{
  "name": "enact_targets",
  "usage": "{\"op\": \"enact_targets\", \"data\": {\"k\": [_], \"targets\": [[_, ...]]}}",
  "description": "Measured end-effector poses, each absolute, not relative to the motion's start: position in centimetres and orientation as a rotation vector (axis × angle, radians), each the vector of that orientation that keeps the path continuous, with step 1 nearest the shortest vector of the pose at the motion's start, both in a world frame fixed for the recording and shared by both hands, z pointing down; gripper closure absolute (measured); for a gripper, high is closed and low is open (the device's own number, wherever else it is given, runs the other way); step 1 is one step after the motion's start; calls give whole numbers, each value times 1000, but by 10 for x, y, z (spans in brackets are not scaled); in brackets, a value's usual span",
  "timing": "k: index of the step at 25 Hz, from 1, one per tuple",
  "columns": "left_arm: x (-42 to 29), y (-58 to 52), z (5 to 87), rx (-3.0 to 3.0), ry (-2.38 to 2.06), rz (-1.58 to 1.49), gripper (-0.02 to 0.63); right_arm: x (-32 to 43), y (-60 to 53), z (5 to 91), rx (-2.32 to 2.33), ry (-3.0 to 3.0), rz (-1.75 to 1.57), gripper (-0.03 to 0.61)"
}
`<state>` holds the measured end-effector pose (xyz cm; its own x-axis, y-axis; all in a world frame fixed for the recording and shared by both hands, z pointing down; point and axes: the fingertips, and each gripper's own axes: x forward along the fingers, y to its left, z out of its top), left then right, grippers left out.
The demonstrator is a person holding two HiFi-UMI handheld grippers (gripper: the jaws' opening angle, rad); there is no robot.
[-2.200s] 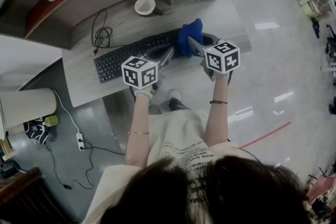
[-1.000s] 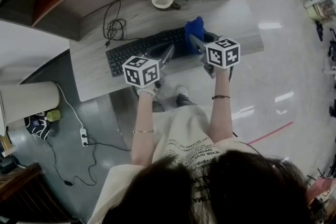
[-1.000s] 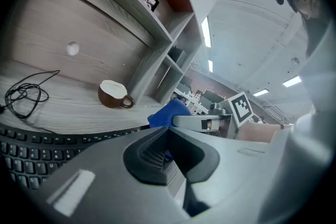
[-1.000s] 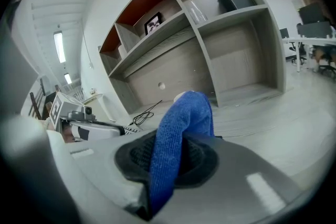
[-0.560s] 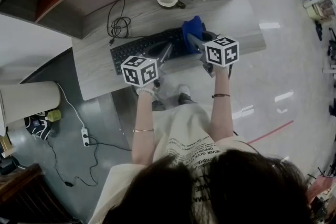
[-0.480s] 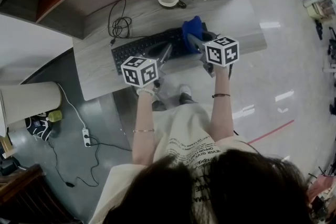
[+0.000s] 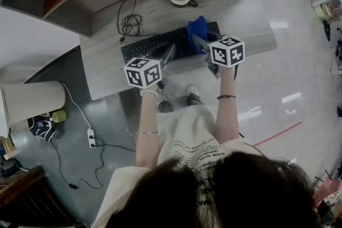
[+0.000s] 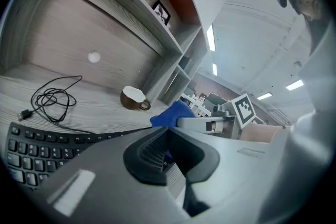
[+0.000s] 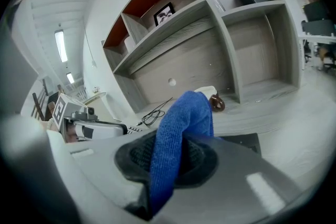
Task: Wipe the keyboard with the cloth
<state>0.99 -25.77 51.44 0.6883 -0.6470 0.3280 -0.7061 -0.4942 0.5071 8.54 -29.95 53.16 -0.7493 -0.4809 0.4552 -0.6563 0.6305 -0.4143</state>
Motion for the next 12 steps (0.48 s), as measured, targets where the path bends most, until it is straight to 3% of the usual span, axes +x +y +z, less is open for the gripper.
{"op": "enact_targets", "data": {"k": [12], "targets": [[-11,-252,516,2274,-1027,127,617,68,-295,533,939,-2554,840,526]]}}
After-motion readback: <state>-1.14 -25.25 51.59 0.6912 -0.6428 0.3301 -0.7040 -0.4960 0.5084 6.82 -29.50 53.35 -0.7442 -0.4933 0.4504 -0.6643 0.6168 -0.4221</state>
